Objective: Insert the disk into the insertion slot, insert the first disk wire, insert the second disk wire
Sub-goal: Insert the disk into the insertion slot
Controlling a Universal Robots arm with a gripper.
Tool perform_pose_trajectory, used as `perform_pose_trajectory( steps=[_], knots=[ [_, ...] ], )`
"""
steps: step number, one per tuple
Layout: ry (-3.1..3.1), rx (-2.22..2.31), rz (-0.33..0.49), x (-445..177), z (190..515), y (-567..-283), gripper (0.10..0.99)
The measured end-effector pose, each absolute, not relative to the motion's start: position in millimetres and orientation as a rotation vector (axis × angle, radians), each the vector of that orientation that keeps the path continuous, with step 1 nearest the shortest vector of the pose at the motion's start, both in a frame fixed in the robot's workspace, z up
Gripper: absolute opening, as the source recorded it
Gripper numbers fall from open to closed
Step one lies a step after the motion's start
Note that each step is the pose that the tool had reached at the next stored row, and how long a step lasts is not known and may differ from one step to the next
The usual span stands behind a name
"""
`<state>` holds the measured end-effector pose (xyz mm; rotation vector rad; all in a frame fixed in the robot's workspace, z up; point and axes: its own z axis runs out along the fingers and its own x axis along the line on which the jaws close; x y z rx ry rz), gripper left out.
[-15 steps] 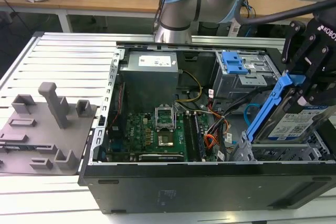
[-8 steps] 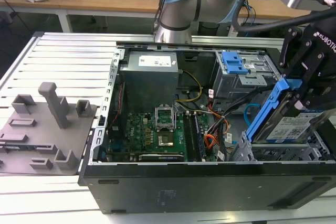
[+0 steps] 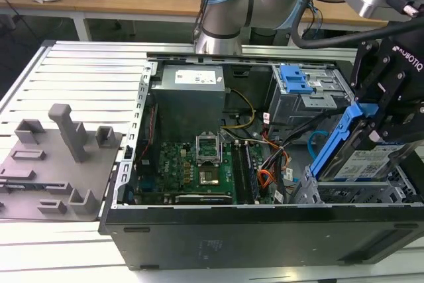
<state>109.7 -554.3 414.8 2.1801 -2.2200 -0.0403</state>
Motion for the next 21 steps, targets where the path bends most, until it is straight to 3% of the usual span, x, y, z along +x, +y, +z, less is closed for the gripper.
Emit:
perform_pose_trajectory(
  steps=[13,15,16,21],
  knots=[
    [-2.22,2.179,-0.039,109.7,406.1,-554.4,0.369],
    [-2.22,2.18,-0.04,109.7,405.9,-554.3,0.376],
    [-2.22,2.18,-0.04,109.7,405.7,-554.3,0.439],
    [-2.22,2.18,-0.04,109.7,405.3,-554.3,0.439]
  ],
)
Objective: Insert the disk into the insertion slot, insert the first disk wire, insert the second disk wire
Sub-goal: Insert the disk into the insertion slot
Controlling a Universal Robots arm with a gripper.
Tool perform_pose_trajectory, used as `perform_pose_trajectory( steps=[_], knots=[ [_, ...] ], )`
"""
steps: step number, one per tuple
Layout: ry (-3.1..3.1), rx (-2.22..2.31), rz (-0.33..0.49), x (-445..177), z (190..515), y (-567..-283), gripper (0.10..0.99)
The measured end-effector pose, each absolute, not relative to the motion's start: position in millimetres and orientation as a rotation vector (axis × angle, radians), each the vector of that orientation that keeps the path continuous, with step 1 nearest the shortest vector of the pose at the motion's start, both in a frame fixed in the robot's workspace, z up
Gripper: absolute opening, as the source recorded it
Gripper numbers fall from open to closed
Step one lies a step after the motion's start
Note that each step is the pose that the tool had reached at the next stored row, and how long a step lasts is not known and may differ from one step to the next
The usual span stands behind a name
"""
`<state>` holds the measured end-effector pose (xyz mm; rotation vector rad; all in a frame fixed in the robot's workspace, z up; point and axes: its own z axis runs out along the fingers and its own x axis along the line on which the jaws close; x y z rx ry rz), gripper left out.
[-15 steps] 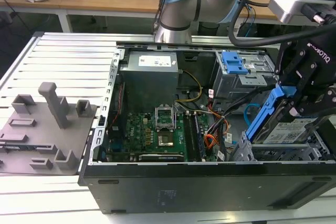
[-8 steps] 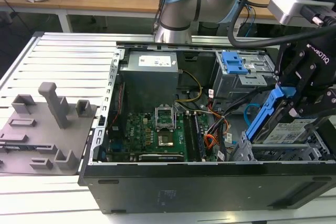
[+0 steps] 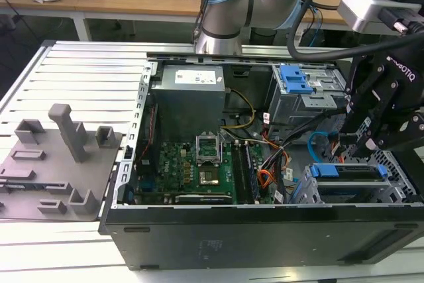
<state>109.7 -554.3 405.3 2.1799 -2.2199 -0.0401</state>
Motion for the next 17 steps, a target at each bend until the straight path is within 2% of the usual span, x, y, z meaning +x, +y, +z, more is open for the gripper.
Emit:
perform_pose_trajectory(
  steps=[1,2,3,4,5,17],
  knots=[
    [-2.22,2.18,-0.04,109.7,405.2,-554.3,0.424],
    [-2.22,2.18,-0.04,109.7,405.1,-554.3,0.298],
    [-2.22,2.18,-0.04,109.7,405.0,-554.3,0.298],
    [-2.22,2.18,-0.04,109.7,404.9,-554.3,0.176],
    [-2.22,2.18,-0.04,109.7,404.8,-554.3,0.118],
    [-2.22,2.18,-0.041,114.9,388.6,-554.3,0.106]
  ],
)
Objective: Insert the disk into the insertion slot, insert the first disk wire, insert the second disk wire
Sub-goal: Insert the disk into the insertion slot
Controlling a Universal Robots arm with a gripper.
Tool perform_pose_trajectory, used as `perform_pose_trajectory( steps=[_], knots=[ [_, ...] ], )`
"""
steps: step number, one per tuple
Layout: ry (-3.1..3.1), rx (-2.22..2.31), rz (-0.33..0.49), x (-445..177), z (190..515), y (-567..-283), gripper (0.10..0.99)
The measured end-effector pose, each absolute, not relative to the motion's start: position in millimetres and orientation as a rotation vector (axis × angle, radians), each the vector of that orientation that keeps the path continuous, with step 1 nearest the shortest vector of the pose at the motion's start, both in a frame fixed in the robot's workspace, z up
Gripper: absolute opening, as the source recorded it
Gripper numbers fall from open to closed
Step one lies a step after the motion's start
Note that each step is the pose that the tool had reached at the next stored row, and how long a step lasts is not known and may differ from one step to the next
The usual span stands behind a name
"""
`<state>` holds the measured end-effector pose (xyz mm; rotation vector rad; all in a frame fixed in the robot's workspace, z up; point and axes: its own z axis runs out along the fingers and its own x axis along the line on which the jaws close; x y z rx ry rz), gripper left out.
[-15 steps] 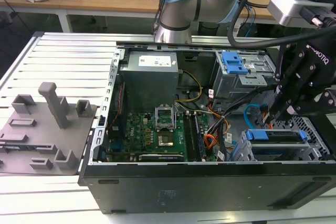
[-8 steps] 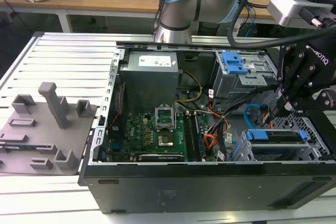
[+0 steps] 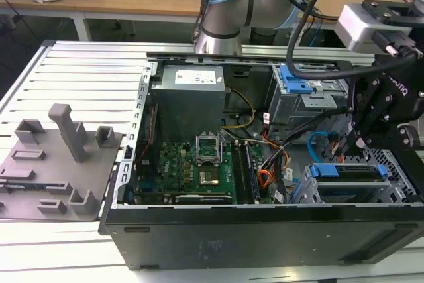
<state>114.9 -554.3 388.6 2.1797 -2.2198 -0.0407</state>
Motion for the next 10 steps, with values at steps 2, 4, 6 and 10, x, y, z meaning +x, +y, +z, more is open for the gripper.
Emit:
perform_pose_trajectory(
  steps=[2,4,6,10],
  knots=[
    [-2.22,2.18,-0.041,121.7,387.8,-554.3,0.106],
    [-2.22,2.18,-0.041,124.5,387.5,-554.3,0.106],
    [-2.22,2.18,-0.041,127.1,387.1,-554.3,0.106],
    [-2.219,2.179,-0.041,130.8,379.9,-554.3,0.106]
  ],
)
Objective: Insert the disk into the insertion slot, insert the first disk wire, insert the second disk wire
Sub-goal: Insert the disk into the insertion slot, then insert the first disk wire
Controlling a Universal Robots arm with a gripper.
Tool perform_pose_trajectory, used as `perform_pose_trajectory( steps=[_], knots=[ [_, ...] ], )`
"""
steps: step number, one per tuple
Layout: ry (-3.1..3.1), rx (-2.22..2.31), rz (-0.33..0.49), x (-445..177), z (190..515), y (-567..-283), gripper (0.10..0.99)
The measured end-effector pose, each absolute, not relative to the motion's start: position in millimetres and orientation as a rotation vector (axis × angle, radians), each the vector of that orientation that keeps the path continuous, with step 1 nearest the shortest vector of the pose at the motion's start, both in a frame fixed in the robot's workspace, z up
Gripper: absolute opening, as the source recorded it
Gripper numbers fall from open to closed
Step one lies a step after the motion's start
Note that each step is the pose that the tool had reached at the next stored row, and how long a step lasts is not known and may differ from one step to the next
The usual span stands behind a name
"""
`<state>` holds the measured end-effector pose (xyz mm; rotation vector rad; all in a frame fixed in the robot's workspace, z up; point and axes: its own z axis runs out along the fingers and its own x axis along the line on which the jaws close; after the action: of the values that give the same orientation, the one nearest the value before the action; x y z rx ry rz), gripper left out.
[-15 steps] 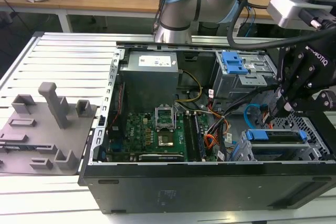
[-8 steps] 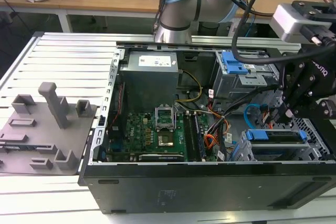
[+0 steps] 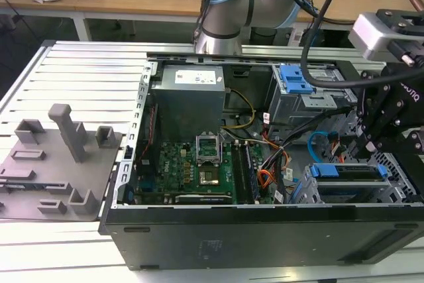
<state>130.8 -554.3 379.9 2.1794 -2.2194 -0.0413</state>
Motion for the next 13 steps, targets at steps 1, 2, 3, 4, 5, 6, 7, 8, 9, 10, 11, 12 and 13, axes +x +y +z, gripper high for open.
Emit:
perform_pose_trajectory(
  steps=[1,2,3,4,5,6,7,8,9,10,11,12,13],
  knots=[
    [-2.219,2.18,-0.042,131.4,377.8,-554.3,0.106],
    [-2.219,2.179,-0.042,132.0,376.8,-554.3,0.106],
    [-2.219,2.179,-0.042,133.0,376.0,-554.3,0.106],
    [-2.219,2.179,-0.042,134.2,375.5,-554.3,0.106],
    [-2.219,2.179,-0.042,136.0,374.4,-554.3,0.106],
    [-2.219,2.179,-0.042,136.3,374.3,-554.3,0.106],
    [-2.219,2.179,-0.042,136.3,374.2,-554.3,0.106],
    [-2.219,2.179,-0.042,136.4,374.0,-554.3,0.106],
    [-2.219,2.179,-0.042,136.5,373.9,-554.3,0.106],
    [-2.219,2.179,-0.042,136.5,373.9,-554.3,0.106],
    [-2.219,2.179,-0.042,136.5,373.8,-554.3,0.106],
    [-2.219,2.179,-0.042,136.5,373.8,-554.3,0.106],
    [-2.219,2.179,-0.042,136.5,373.8,-554.3,0.106]
  ],
)
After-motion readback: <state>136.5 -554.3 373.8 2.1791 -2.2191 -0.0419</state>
